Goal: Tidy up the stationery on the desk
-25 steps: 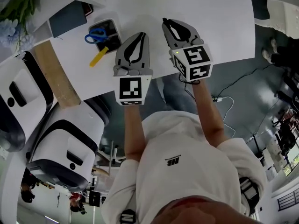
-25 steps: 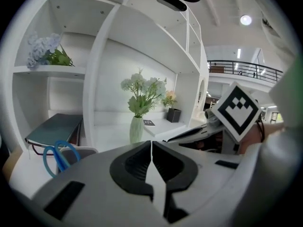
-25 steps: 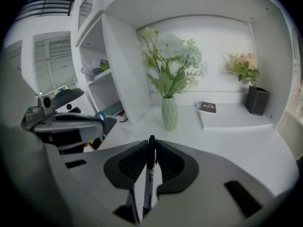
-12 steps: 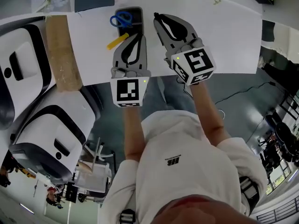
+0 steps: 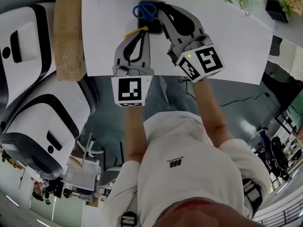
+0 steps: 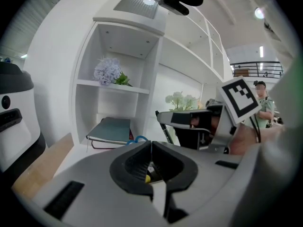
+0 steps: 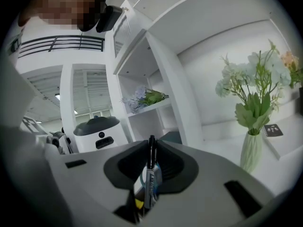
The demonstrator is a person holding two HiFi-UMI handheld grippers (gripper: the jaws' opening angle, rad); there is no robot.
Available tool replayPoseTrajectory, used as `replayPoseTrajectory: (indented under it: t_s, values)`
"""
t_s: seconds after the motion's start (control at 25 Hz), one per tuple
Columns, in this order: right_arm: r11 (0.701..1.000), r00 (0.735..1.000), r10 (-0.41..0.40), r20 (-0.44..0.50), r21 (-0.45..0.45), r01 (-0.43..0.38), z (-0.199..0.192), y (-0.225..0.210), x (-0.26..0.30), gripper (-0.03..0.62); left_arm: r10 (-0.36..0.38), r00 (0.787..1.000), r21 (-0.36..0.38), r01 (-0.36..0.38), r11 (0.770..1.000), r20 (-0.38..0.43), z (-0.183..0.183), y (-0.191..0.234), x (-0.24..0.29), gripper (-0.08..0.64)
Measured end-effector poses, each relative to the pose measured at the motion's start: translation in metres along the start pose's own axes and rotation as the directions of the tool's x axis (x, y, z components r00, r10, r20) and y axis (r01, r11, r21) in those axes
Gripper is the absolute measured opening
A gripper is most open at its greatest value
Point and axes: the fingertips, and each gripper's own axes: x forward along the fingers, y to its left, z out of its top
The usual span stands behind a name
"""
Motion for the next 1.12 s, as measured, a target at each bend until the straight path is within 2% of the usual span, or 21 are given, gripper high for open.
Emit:
replayPoseTrajectory:
  t_s: [0.28, 0.48, 0.68, 0.76, 0.84, 1.0, 1.12]
  values:
    - [1.000, 0.997, 0.006, 0.072, -0.015, -0.005, 0.007, 0.007, 0.019, 0.046, 0.019, 1.000, -0.014, -0.019, 1.000, 0.003, -0.003, 0.017, -0.004, 0.000]
    - [0.999, 0.994, 0.007, 0.108, -0.045, -0.002, -0.003, 0.010, 0.029, 0.046, 0.021, 1.000, -0.022, -0.021, 1.000, -0.002, -0.006, 0.025, -0.003, 0.000]
    - [0.996, 0.998, -0.018, 0.067, -0.082, 0.023, -0.027, 0.008, 0.030, 0.046, 0.015, 1.000, -0.026, -0.015, 1.000, -0.011, -0.011, 0.028, -0.001, 0.000]
    - [0.995, 0.999, -0.025, 0.035, -0.094, 0.029, -0.037, 0.007, 0.030, 0.081, 0.013, 1.000, -0.023, -0.013, 1.000, -0.016, -0.013, 0.029, 0.000, 0.000]
    - [0.995, 0.999, -0.034, 0.017, -0.096, 0.036, -0.042, 0.006, 0.028, 0.084, 0.011, 1.000, -0.022, -0.011, 1.000, -0.016, -0.012, 0.029, 0.001, 0.000]
    - [0.994, 0.999, -0.050, 0.019, -0.094, 0.051, -0.036, 0.004, 0.014, 0.081, 0.009, 1.000, -0.013, -0.009, 1.000, -0.007, -0.006, 0.028, -0.001, 0.000]
    - [0.993, 0.998, -0.058, 0.017, -0.102, 0.060, -0.027, 0.005, -0.001, 0.054, 0.010, 1.000, -0.006, -0.010, 1.000, 0.000, 0.001, 0.026, -0.003, 0.000]
